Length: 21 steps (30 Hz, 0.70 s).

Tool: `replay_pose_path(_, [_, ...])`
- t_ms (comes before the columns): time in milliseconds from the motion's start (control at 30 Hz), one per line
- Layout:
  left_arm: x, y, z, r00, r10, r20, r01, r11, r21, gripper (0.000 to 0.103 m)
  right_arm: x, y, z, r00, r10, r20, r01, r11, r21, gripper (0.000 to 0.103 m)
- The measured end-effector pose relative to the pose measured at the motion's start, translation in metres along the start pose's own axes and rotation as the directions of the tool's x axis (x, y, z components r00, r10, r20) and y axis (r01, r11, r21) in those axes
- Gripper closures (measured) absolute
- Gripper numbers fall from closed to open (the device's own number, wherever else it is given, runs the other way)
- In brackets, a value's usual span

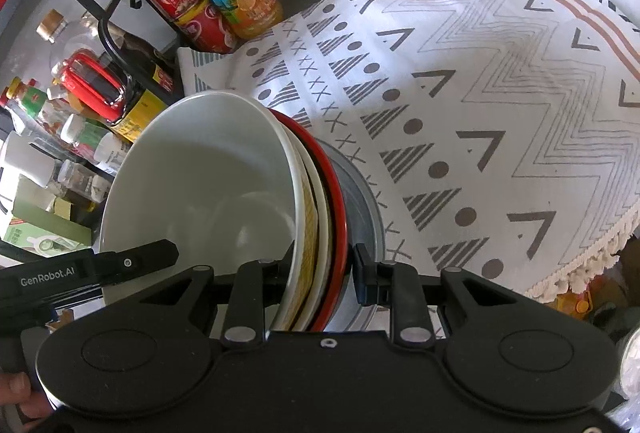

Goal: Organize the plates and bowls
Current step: 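Lift the red bowl stack with both tools and lower it onto the plates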

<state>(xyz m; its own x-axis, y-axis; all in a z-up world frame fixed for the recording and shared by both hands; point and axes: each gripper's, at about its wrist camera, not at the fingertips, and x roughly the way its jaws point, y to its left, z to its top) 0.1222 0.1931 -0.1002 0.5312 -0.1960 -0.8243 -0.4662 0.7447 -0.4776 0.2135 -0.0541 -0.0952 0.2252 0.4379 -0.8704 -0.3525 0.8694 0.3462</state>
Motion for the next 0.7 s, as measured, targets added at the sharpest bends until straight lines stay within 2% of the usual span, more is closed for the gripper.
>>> replay_pose_path(533, [0.006, 0.01, 0.003, 1.0, -0.009, -0.015, 0.009, 1.0, 0.003, 0.069, 0.009, 0.004, -0.003, 1.0, -0.017, -0.008, 0.017, 1.0, 0.01, 0.078])
replay_pose_path(700, [0.008, 0.015, 0.005, 0.999, -0.034, -0.016, 0.034, 0.999, 0.005, 0.068, 0.011, 0.005, -0.003, 1.0, -0.018, 0.011, 0.017, 1.0, 0.019, 0.074])
